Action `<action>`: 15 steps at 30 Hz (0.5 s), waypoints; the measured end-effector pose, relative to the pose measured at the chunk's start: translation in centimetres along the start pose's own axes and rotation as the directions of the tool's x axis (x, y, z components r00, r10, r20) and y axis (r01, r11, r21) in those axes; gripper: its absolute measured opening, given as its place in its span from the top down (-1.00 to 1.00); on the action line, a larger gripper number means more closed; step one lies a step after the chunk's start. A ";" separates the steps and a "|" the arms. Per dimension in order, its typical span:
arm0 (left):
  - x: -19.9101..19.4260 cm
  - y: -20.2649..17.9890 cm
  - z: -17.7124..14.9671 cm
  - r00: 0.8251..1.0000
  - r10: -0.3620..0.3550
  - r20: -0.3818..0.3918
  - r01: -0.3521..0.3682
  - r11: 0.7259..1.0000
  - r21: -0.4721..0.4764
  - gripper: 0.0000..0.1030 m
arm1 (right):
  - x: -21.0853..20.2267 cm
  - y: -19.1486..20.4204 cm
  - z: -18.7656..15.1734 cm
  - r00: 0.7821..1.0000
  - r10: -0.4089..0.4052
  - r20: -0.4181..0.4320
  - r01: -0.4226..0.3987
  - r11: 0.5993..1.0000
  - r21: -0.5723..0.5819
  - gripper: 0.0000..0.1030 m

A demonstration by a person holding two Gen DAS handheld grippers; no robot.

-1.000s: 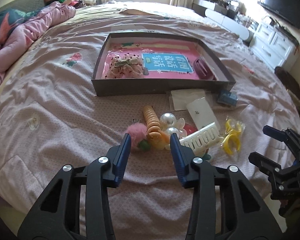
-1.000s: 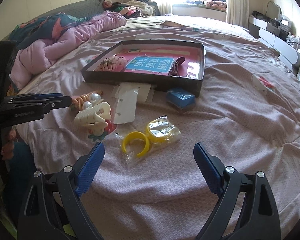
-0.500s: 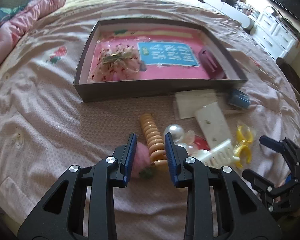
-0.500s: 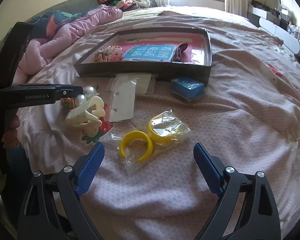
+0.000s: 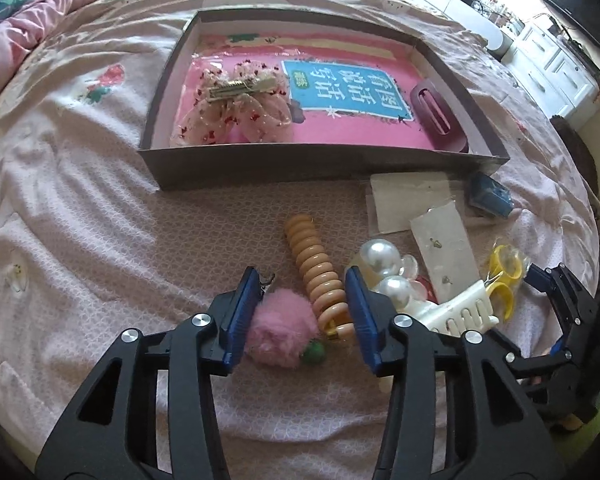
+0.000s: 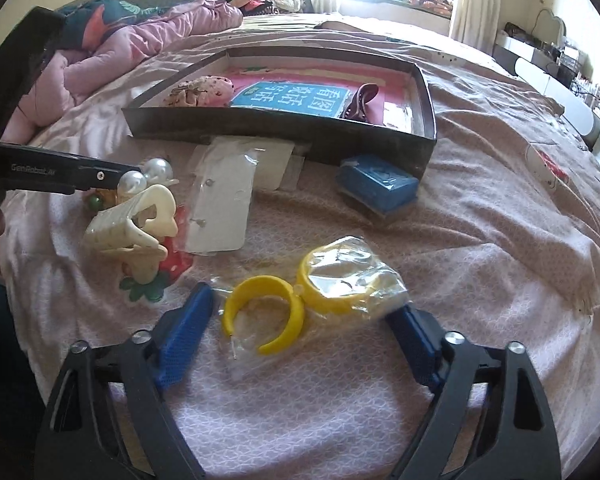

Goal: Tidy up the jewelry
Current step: 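Grasp the orange coiled hair tie with the left tool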

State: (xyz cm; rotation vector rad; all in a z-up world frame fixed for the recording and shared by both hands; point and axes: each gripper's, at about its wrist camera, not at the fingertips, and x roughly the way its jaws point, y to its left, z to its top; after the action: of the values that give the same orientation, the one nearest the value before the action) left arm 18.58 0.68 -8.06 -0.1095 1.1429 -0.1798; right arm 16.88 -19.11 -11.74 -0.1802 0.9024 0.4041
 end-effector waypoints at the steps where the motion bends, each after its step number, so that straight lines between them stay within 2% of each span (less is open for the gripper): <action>1: 0.2 0.0 0.2 1.000 -0.001 -0.005 0.001 1.000 0.002 0.27 | 0.0 -0.2 0.0 1.000 -0.005 0.005 0.005 1.000 0.003 -0.39; 2: 0.4 -0.1 0.4 1.000 0.004 -0.011 -0.004 1.000 0.007 0.27 | -0.1 -0.5 0.0 1.000 -0.007 0.008 0.007 1.000 0.007 -0.29; 3: 0.7 -0.2 0.6 1.000 0.007 -0.017 -0.007 1.000 0.013 0.27 | -0.1 -0.8 0.1 1.000 -0.004 0.010 0.004 1.000 0.011 -0.27; 4: 1.0 -0.3 0.9 1.000 0.008 -0.026 -0.007 1.000 0.017 0.27 | -0.2 -1.1 0.1 1.000 0.003 0.010 -0.003 1.000 0.020 -0.14; 5: 1.3 -0.2 1.1 0.999 0.006 -0.035 -0.005 1.000 0.016 0.28 | -0.2 -1.5 0.1 1.000 -0.007 0.012 0.006 1.000 0.027 0.20; 8: 2.1 -0.1 1.7 0.999 0.000 -0.052 0.000 1.000 0.006 0.42 | -0.6 -2.6 0.2 1.000 0.010 0.025 -0.011 0.998 0.058 0.38; 10: 2.1 -0.5 1.8 0.999 0.007 -0.045 -0.006 1.000 0.019 0.45 | -0.8 -3.4 0.1 1.000 0.015 0.026 -0.017 0.997 0.082 0.40; 11: 2.1 -0.6 1.8 0.999 0.009 -0.040 -0.008 1.000 0.023 0.51 | -0.9 -3.8 0.1 0.999 0.021 0.030 -0.023 0.995 0.092 0.59; 12: 2.0 -0.8 1.8 0.999 0.012 -0.032 -0.011 1.000 0.027 0.53 | -1.0 -4.1 0.0 0.999 0.027 0.031 -0.030 0.994 0.102 0.63; 13: 1.8 -0.8 1.7 1.000 0.014 -0.018 -0.014 1.000 0.027 0.57 | -1.1 -4.3 0.0 0.999 0.036 0.032 -0.039 0.993 0.113 0.80; 15: 1.2 -0.9 1.6 1.000 0.004 0.005 -0.004 1.000 0.024 0.61 | -1.3 -4.7 -0.1 0.998 0.040 0.039 -0.045 0.991 0.123 0.88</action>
State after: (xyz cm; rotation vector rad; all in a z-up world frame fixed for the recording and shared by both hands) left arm 20.41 -0.46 -8.37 -0.0862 1.1360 -0.1893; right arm 18.01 -23.81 -10.82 -0.0400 0.8934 0.3884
